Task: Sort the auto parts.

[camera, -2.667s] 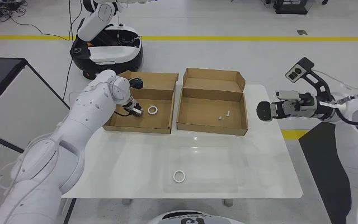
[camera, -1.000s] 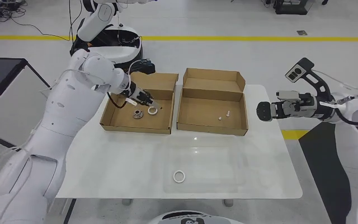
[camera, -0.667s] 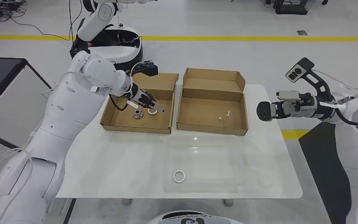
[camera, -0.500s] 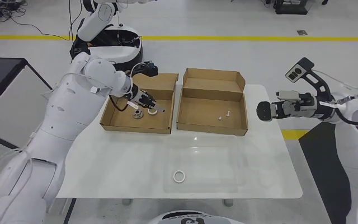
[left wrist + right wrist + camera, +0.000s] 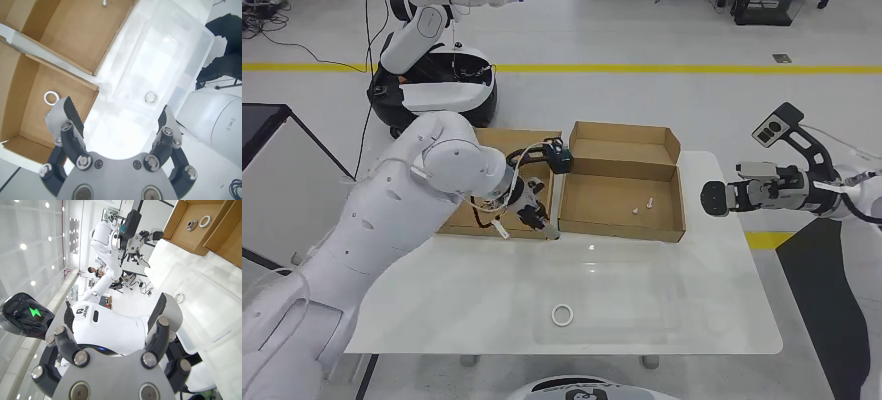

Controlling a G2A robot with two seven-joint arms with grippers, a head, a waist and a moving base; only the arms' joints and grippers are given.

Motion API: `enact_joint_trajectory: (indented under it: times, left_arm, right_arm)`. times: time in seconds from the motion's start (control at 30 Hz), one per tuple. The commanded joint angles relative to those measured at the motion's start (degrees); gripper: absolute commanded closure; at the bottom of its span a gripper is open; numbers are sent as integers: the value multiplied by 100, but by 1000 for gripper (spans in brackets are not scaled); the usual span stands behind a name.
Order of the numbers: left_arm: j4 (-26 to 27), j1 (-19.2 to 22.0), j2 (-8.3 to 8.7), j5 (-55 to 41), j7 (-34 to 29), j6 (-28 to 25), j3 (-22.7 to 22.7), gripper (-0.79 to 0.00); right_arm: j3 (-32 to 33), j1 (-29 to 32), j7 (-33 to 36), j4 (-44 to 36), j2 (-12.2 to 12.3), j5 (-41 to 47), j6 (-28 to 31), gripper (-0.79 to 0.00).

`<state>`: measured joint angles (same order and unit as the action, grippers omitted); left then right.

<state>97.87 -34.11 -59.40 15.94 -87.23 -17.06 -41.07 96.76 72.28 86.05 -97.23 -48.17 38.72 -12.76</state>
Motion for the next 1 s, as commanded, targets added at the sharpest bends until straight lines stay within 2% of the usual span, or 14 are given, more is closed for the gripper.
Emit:
enact_joint_trajectory:
  times: [0.0,0.23,0.4,0.87,0.97]
  left_arm:
    - [228,73,13,102,32,-32,348,-785]
    - [449,434,56,47,210,-210,1268,-785]
    - [397,712,91,-164,244,-244,1685,-785]
    - [397,729,97,-158,296,-253,1743,-785]
    - [685,706,70,26,230,-229,1833,-785]
  right_arm:
    - [0,0,0,0,0,0,0,-785]
    - [0,0,0,0,0,0,0,-785]
    - [0,0,0,0,0,0,0,-785]
    - [0,0,0,0,0,0,0,-785]
    - [0,0,0,0,0,0,0,-785]
